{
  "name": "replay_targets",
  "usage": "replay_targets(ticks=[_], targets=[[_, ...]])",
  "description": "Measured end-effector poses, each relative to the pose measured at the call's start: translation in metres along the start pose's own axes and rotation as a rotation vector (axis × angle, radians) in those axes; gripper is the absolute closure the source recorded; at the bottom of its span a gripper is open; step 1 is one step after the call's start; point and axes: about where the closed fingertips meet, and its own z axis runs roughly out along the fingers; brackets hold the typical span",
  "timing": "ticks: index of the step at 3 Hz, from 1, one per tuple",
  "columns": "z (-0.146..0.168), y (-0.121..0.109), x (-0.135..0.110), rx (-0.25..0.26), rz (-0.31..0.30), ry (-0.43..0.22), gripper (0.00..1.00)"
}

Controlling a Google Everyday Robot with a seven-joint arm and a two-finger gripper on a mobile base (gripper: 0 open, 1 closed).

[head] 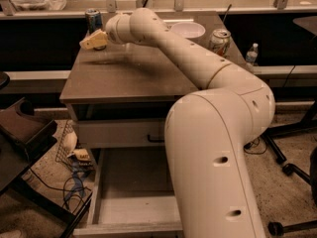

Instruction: Place redbull can into middle drawer

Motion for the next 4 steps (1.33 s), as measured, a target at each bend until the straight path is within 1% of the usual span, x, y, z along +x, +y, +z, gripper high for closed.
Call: replay_targets(ticks=[1, 2, 3, 4], targets=[[0.001, 0.001, -0.001, -0.001, 0.004, -0.005, 0.0], [0.022, 0.031, -0.024, -0.037, 0.078, -0.112, 0.0], [0.023, 0.034, -0.025, -0.043, 0.08, -0.113, 0.0], [0.025, 0.037, -0.025, -0.047, 0.081, -0.113, 0.18]])
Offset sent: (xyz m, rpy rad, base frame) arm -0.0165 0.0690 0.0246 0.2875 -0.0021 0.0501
